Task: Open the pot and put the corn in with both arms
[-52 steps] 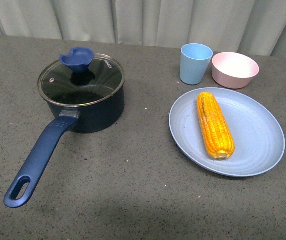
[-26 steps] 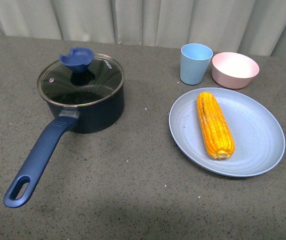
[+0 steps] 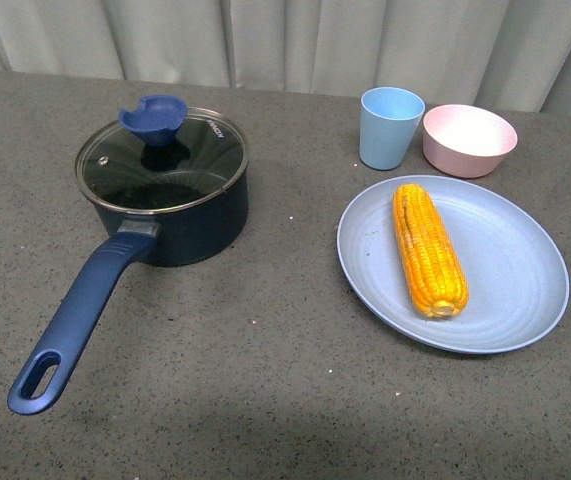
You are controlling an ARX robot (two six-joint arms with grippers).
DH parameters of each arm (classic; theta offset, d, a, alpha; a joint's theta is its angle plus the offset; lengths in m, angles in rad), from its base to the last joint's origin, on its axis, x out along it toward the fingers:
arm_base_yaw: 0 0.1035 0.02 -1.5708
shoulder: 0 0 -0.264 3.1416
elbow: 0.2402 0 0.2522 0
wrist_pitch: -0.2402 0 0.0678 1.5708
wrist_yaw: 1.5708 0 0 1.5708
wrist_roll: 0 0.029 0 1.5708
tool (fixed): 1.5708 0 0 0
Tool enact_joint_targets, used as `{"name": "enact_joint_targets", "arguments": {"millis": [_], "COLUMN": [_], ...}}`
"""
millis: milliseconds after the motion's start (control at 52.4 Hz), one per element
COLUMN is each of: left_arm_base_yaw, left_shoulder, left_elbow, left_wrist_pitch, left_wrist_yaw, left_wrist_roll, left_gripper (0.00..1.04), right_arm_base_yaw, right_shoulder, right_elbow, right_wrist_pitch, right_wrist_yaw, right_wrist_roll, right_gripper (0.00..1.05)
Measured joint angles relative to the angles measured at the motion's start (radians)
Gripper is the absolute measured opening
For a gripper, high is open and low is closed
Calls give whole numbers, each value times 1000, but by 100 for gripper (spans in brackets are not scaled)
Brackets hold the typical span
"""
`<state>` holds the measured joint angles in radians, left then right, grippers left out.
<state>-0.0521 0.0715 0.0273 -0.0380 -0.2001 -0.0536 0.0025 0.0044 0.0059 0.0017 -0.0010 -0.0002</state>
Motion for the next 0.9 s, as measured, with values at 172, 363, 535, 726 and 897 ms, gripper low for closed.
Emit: {"name": "enact_joint_targets", "arguments": {"millis": [172,363,535,726,897], "left_arm_base_yaw": [6,8,-26,-74,-109], "left_shoulder": [230,660,1088,1424,1581], "left_elbow": [1,59,179,342,483], "left_wrist_pitch": [171,592,916,1005,992], "left_wrist_yaw": [-3,60,98,115,138], "left_wrist_roll": [-38,-71,-84,-98,-102], "left_gripper": [98,98,98,98,98], "right_arm_base_yaw": [-1,-1,-1,-1,-1], "right_shoulder": [0,0,0,0,0], "right_elbow": [0,0,0,0,0], "right_wrist_pitch": [0,0,0,0,0], "right_wrist_yaw": [0,0,0,0,0], "right_wrist_roll": [0,0,0,0,0], "right_gripper": [96,96,96,96,96]}}
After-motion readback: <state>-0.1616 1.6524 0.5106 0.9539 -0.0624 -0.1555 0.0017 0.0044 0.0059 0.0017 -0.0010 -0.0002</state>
